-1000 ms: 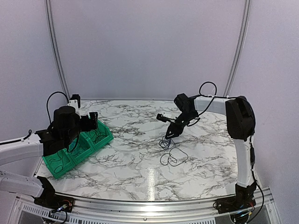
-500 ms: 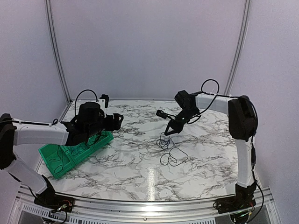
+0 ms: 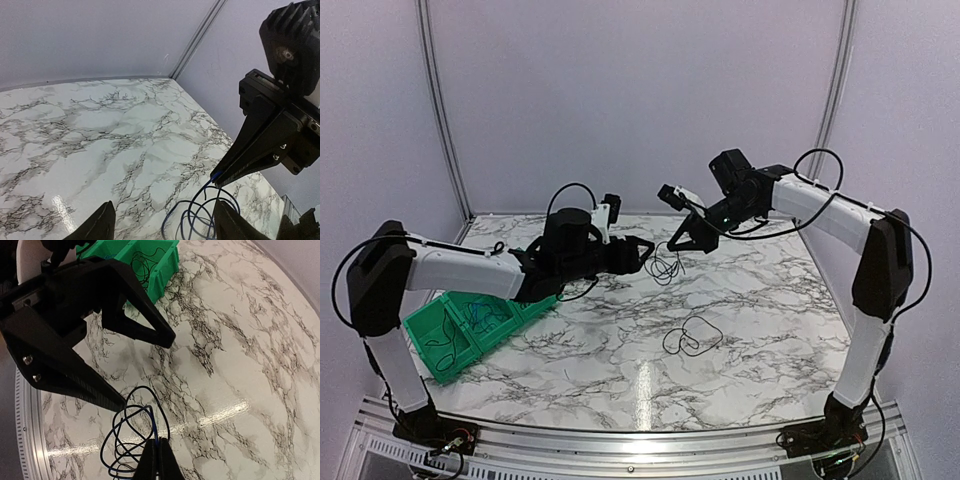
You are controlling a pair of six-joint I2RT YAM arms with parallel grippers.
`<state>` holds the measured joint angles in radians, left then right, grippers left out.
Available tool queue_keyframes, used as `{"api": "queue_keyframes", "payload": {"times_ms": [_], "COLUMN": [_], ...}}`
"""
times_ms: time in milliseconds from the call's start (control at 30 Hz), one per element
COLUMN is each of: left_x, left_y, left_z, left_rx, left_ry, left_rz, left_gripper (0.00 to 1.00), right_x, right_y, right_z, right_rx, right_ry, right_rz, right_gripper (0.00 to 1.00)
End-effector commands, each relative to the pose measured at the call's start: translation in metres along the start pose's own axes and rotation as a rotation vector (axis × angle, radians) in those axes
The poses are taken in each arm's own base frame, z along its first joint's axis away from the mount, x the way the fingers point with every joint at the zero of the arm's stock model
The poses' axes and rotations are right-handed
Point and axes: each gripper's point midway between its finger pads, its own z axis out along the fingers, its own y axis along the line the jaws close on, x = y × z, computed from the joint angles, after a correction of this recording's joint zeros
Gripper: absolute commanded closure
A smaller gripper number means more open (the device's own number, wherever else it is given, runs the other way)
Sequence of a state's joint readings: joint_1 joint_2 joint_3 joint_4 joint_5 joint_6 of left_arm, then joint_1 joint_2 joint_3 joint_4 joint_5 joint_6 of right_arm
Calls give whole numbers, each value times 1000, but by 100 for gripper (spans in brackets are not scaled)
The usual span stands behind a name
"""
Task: Untangle the cables
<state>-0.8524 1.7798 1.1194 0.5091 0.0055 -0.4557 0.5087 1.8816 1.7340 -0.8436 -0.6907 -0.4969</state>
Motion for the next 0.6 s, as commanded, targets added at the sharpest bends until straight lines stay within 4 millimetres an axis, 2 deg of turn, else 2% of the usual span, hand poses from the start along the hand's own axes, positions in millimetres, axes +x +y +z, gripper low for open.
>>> {"api": "queue_keyframes", "payload": {"times_ms": [0,267,433,500,567], "left_x": [-3,10,10,12,20], "left_y": [-34,-9,16,30,46], "left_z": [17,38,54,63,70], "left_rx": [132,28,-64,-107,-168], "left_ry": [-17,-32,-87,-105,-119], "left_rz": [-60,-181,-232,-258,-260], "left_gripper": [30,43,51,54,55], "right_x": [-6,-25,-35,-45,-60], "right_y": [4,21,44,61,76], "right_z": [2,-5,-10,-21,-41], "right_rx": [-7,-97,-149,-196,-219], "right_ry": [-21,-96,-114,-140,-190], "right_rz": [19,48,27,-6,-51], "right_gripper": [100,100,100,100,100]}}
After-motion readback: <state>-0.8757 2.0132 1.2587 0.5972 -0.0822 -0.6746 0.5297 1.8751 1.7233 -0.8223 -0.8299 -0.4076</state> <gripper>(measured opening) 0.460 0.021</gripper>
